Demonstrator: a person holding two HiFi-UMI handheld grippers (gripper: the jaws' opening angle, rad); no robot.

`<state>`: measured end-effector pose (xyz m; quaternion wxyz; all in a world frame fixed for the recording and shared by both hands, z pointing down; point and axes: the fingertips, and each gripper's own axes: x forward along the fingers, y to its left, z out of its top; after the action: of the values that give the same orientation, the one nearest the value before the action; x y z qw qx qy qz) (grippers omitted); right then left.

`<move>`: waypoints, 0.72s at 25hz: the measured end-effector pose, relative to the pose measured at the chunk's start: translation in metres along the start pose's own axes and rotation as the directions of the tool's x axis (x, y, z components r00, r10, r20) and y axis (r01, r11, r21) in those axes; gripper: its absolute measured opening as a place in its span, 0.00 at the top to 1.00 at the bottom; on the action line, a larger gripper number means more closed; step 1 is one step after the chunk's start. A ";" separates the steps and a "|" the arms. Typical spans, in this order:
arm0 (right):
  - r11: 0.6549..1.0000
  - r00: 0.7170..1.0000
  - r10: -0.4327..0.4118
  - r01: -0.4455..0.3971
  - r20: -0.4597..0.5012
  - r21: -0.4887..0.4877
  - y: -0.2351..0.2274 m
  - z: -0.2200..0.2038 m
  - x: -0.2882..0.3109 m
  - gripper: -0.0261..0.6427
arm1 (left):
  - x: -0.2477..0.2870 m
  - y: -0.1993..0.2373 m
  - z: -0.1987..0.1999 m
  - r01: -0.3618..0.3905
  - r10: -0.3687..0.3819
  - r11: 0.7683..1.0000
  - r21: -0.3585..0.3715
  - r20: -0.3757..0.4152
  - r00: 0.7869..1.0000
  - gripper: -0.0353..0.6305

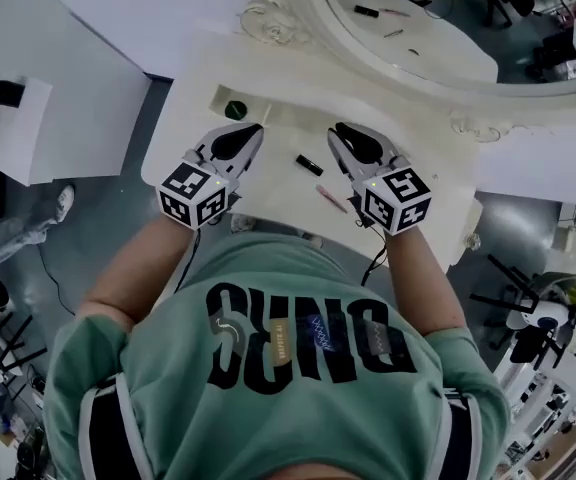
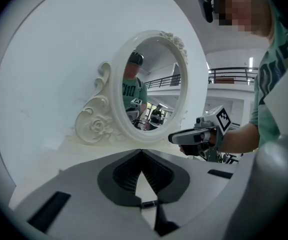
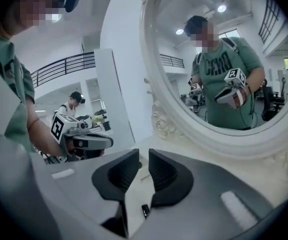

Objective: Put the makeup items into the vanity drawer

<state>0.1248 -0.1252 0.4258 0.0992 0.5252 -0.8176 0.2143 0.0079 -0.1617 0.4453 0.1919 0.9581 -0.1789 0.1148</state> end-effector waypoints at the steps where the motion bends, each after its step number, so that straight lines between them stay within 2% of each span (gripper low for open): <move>1: 1.000 1.000 -0.021 0.020 0.016 0.003 -0.007 0.001 -0.020 0.86 | 0.005 -0.015 0.007 0.010 -0.010 1.000 0.011 0.010 1.000 0.94; 6: 0.994 0.990 -0.111 0.110 0.089 0.020 -0.034 0.004 -0.118 0.88 | 0.029 -0.085 0.031 0.044 -0.046 0.998 0.033 0.051 0.998 0.94; 10: 0.982 0.967 -0.189 0.186 0.168 0.036 -0.054 0.010 -0.179 0.94 | 0.042 -0.131 0.053 0.082 -0.087 0.995 0.062 0.084 0.993 0.94; 18: 0.973 0.937 -0.229 0.223 0.264 0.052 -0.063 0.021 -0.235 0.95 | 0.045 -0.169 0.076 0.107 -0.116 0.990 0.094 0.106 0.988 0.94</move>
<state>0.2834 0.0347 0.3315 0.0058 0.6408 -0.7553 0.1371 0.1256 -0.0606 0.3348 0.1453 0.9791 -0.1301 0.0584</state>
